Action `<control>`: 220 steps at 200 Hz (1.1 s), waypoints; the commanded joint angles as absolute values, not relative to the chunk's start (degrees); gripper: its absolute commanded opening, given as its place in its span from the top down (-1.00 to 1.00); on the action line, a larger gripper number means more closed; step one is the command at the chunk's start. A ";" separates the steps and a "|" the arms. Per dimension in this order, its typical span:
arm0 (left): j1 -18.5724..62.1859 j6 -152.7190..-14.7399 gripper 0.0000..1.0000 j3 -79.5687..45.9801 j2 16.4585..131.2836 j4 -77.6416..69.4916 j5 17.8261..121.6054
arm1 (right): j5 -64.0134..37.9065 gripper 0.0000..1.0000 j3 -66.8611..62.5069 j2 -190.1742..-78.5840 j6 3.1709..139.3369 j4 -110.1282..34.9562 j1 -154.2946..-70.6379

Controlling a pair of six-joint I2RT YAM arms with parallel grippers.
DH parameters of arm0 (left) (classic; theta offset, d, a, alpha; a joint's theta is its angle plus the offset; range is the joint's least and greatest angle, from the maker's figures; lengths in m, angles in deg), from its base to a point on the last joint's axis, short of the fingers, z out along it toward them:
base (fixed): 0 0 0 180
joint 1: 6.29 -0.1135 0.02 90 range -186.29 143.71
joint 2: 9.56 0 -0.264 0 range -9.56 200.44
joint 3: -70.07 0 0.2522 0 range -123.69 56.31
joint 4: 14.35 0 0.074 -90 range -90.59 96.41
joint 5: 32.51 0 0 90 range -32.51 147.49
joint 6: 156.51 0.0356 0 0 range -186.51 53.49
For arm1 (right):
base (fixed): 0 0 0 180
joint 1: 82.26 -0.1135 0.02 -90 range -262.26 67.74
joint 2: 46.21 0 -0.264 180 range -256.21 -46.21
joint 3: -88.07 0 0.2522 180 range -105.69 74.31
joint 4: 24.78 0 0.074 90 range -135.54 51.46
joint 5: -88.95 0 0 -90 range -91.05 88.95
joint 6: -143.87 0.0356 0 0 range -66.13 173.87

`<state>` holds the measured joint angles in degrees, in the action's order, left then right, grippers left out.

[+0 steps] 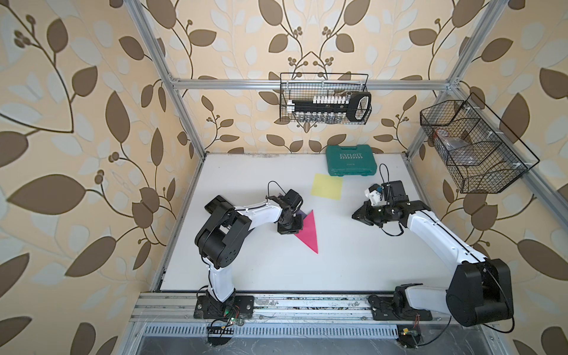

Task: Fold the square paper diagonally
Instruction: Move the paper to the center of the board.

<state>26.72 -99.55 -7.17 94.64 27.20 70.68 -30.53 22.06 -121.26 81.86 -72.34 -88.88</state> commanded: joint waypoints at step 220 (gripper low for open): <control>24.52 -96.86 0.56 -12.24 79.43 31.42 78.61 | -30.77 1.00 19.36 -133.99 84.54 -61.80 -108.81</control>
